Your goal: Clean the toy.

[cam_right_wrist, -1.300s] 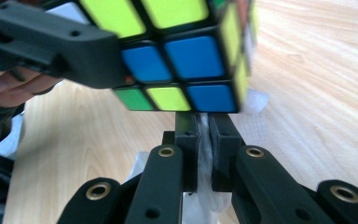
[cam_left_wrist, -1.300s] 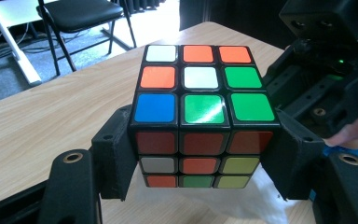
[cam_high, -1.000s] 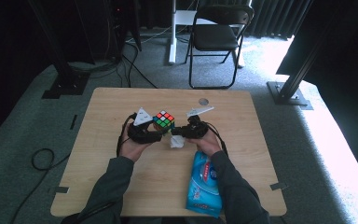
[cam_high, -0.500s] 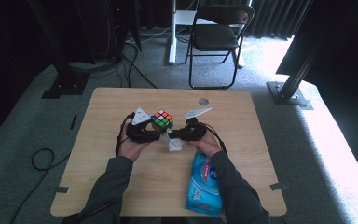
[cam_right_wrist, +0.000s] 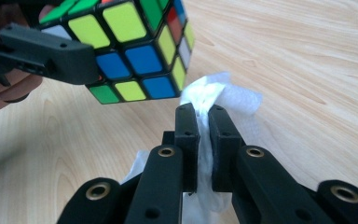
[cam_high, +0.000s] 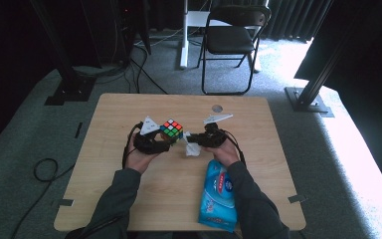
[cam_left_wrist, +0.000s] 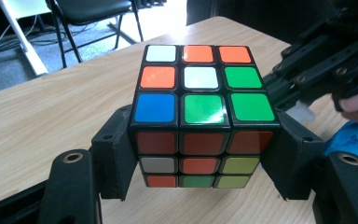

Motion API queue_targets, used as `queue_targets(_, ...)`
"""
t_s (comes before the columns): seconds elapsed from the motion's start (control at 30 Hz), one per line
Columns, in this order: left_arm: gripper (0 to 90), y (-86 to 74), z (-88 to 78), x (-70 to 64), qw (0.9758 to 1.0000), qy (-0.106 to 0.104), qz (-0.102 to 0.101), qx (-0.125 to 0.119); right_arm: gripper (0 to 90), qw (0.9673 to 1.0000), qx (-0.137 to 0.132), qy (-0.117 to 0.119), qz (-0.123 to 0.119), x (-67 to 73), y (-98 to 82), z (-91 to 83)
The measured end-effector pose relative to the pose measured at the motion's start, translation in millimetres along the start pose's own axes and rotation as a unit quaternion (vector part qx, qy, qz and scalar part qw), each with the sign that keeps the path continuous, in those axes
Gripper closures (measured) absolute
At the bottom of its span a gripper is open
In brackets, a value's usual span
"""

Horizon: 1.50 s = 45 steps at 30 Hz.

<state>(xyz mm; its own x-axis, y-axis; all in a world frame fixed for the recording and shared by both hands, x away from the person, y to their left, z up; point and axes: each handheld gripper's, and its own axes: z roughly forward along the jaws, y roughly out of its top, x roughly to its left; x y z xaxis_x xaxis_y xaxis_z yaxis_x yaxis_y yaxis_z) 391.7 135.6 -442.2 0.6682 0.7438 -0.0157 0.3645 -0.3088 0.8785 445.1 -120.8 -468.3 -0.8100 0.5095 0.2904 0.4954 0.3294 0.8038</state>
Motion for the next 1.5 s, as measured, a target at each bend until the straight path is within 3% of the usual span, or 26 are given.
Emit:
queue_targets(0.5, 34.4, -31.2, 15.5, 2.2, 0.9995, 0.009, -0.003, 0.029, 84.4, 0.9993, 0.011, -0.031, -0.019, 0.1, -8.6, -6.8)
queue_targets(0.8, 34.4, -50.6, 29.3, -3.9, 0.9989, 0.007, 0.001, 0.046, 84.4, 0.999, 0.014, -0.036, -0.023, 1.7, -10.8, -6.2)
queue_targets(0.97, 34.4, -59.9, 32.9, -6.2, 0.9989, 0.014, -0.001, 0.044, 84.3, 0.999, 0.016, -0.035, -0.022, 1.6, -11.4, -5.6)
queue_targets(1.5, 34.3, -77.2, 40.6, -6.1, 0.9978, 0.018, -0.008, 0.064, 84.3, 0.9988, 0.023, -0.037, -0.024, 0.5, -13.7, -2.4)
